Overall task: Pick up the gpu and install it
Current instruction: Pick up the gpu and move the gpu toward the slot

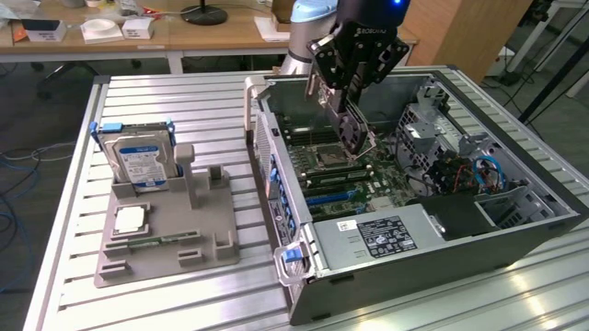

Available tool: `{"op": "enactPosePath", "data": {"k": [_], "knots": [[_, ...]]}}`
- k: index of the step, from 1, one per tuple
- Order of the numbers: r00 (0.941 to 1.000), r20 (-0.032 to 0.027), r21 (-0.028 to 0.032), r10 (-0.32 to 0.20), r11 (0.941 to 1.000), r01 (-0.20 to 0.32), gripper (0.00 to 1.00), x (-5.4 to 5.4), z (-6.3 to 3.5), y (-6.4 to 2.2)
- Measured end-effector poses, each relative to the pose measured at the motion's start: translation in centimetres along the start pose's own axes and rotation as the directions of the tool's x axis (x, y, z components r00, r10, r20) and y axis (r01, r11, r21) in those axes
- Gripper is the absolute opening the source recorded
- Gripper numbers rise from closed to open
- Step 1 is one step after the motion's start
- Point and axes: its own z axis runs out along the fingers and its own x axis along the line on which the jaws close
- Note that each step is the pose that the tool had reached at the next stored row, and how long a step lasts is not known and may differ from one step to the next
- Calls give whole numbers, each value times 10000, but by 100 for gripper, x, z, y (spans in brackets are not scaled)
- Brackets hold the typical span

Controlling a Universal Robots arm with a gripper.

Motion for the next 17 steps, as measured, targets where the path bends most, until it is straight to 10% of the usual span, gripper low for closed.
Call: {"op": "enactPosePath", "data": {"k": [17], "knots": [[9996, 0, 0, 268, 9996, -268, 26, -299, 5, 91]]}}
